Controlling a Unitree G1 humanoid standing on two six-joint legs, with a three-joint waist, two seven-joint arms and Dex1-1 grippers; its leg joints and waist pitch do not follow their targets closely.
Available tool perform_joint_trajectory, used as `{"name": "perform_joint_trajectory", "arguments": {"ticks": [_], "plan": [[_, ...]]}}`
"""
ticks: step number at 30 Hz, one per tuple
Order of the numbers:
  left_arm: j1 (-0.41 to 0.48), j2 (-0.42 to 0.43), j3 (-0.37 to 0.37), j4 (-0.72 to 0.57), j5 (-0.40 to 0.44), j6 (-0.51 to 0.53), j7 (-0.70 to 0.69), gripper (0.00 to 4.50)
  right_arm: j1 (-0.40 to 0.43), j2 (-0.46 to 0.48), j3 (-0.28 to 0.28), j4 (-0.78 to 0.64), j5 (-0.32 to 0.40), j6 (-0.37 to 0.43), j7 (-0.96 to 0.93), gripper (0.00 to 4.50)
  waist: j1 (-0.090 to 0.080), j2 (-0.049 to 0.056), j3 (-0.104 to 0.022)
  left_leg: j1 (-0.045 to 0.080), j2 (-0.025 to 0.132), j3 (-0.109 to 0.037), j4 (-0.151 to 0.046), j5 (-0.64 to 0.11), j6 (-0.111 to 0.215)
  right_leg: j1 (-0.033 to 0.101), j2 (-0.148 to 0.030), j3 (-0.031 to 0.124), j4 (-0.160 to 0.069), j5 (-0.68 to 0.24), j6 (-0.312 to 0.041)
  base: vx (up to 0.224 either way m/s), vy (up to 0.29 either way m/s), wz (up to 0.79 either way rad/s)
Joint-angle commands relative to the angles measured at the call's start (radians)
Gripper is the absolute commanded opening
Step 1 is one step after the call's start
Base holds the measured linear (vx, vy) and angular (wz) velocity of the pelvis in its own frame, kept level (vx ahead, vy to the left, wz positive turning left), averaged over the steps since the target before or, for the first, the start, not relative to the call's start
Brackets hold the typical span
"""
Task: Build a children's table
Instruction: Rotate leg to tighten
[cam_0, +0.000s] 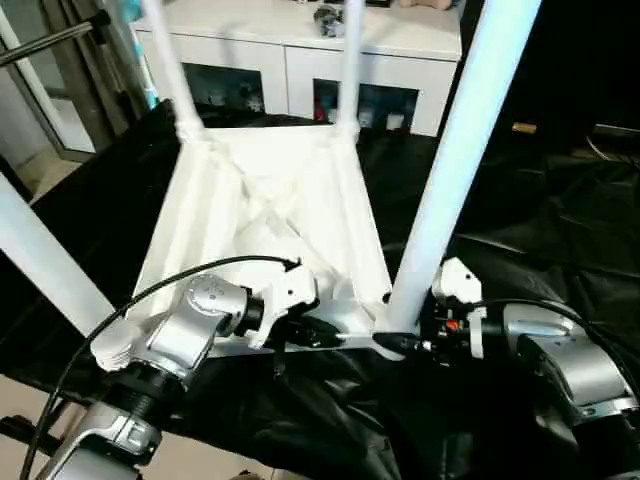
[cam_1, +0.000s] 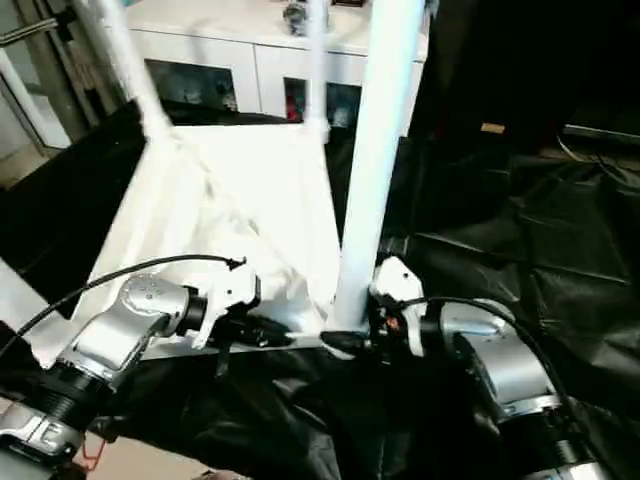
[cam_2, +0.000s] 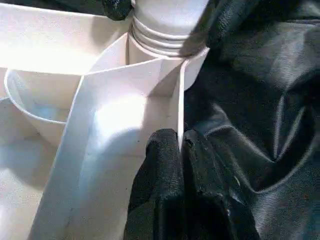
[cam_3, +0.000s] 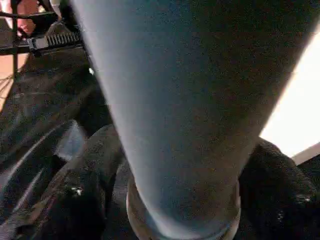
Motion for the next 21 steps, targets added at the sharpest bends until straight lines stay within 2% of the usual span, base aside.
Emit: {"name": "perform_joint_trajectory", "arguments": {"ticks": [1, 7, 8, 10, 12, 13, 14, 15, 17, 19, 20, 21], "plan": [[0.004, -0.013, -0.007, -0.017, -0.025, -0.011, -0.006, 0.0, 0.017, 0.013, 0.058, -0.056, 0.034, 0.019, 0.058, 3.09, -0.002, -0.01, -0.053, 0.013, 0.034, -0.007, -0.061, -0.214, 0.063, 0.042, -0.04, 0.028, -0.059, -0.206, -0.23, 0.0, 0.0, 0.0], [-0.001, -0.029, -0.001, 0.003, -0.021, -0.007, 0.024, 0.0, 0.043, 0.025, 0.064, -0.077, 0.041, 0.04, 0.052, 2.7, 0.004, -0.011, -0.055, 0.013, 0.034, -0.006, -0.06, -0.215, 0.057, 0.042, -0.039, 0.028, -0.057, -0.19, -0.229, 0.0, 0.0, 0.0], [-0.008, -0.041, 0.005, 0.014, -0.017, -0.004, 0.051, 0.0, 0.056, 0.035, 0.063, -0.084, 0.042, 0.045, 0.038, 2.52, 0.004, -0.01, -0.054, 0.013, 0.034, -0.006, -0.061, -0.214, 0.057, 0.042, -0.039, 0.028, -0.057, -0.191, -0.228, 0.0, 0.0, 0.0], [-0.017, -0.057, 0.014, 0.025, -0.013, 0.004, 0.085, 0.0, 0.067, 0.053, 0.051, -0.088, 0.048, 0.058, 0.0, 2.49, 0.005, -0.01, -0.053, 0.013, 0.033, -0.006, -0.062, -0.22, 0.055, 0.042, -0.039, 0.028, -0.06, -0.202, -0.225, 0.0, 0.0, 0.0], [-0.035, -0.102, 0.033, 0.041, 0.004, 0.03, 0.173, 0.0, 0.054, 0.126, 0.012, -0.014, -0.003, 0.021, -0.165, 2.47, 0.002, -0.01, -0.049, 0.017, 0.032, -0.004, -0.065, -0.258, 0.04, 0.035, -0.04, 0.029, -0.068, -0.269, -0.213, 0.0, 0.0, 0.0], [-0.035, -0.103, 0.033, 0.041, 0.004, 0.031, 0.175, 0.0, 0.054, 0.129, 0.01, -0.011, -0.005, 0.02, -0.171, 2.47, -0.002, -0.011, -0.049, 0.016, 0.03, -0.006, -0.066, -0.275, 0.023, 0.035, -0.042, 0.028, -0.072, -0.319, -0.199, 0.0, 0.0, 0.0], [-0.044, -0.131, 0.042, 0.049, 0.009, 0.051, 0.22, 0.0, 0.034, 0.179, -0.015, 0.045, -0.039, 0.029, -0.293, 2.46, -0.004, -0.014, -0.048, 0.016, 0.029, -0.008, -0.069, -0.287, 0.013, 0.035, -0.043, 0.027, -0.077, -0.366, -0.18, 0.0, 0.0, 0.0], [-0.049, -0.147, 0.044, 0.055, 0.013, 0.059, 0.243, 0.0, 0.022, 0.206, -0.03, 0.074, -0.047, 0.037, -0.347, 2.46, -0.006, -0.012, -0.045, 0.017, 0.028, -0.009, -0.07, -0.301, 0.008, 0.031, -0.042, 0.027, -0.079, -0.393, -0.173, 0.0, 0.0, 0.0], [-0.061, -0.174, 0.045, 0.067, 0.022, 0.072, 0.284, 0.0, 0.004, 0.249, -0.05, 0.111, -0.049, 0.051, -0.415, 2.46, -0.024, -0.014, -0.044, 0.015, 0.024, -0.016, -0.073, -0.341, -0.011, 0.031, -0.042, 0.02, -0.088, -0.485, -0.134, -0.053, 0.002, -0.05], [-0.068, -0.191, 0.049, 0.077, 0.027, 0.077, 0.313, 0.0, -0.005, 0.271, -0.056, 0.125, -0.055, 0.057, -0.451, 2.46, -0.028, -0.012, -0.042, 0.021, 0.024, -0.015, -0.071, -0.365, -0.005, 0.023, -0.042, 0.022, -0.098, -0.517, -0.117, 0.0, 0.0, 0.0], [-0.086, -0.232, 0.056, 0.097, 0.036, 0.091, 0.373, 0.0, -0.028, 0.324, -0.067, 0.15, -0.067, 0.086, -0.536, 2.46, -0.028, -0.009, -0.041, 0.021, 0.022, -0.016, -0.072, -0.374, -0.001, 0.021, -0.041, 0.021, -0.102, -0.541, -0.108, 0.0, 0.0, 0.0], [-0.086, -0.232, 0.056, 0.097, 0.036, 0.091, 0.373, 0.0, -0.028, 0.324, -0.067, 0.15, -0.067, 0.086, -0.536, 2.46, -0.031, -0.01, -0.041, 0.019, 0.02, -0.018, -0.073, -0.377, -0.006, 0.02, -0.041, 0.019, -0.104, -0.559, -0.1, 0.0, 0.0, 0.0]]}}
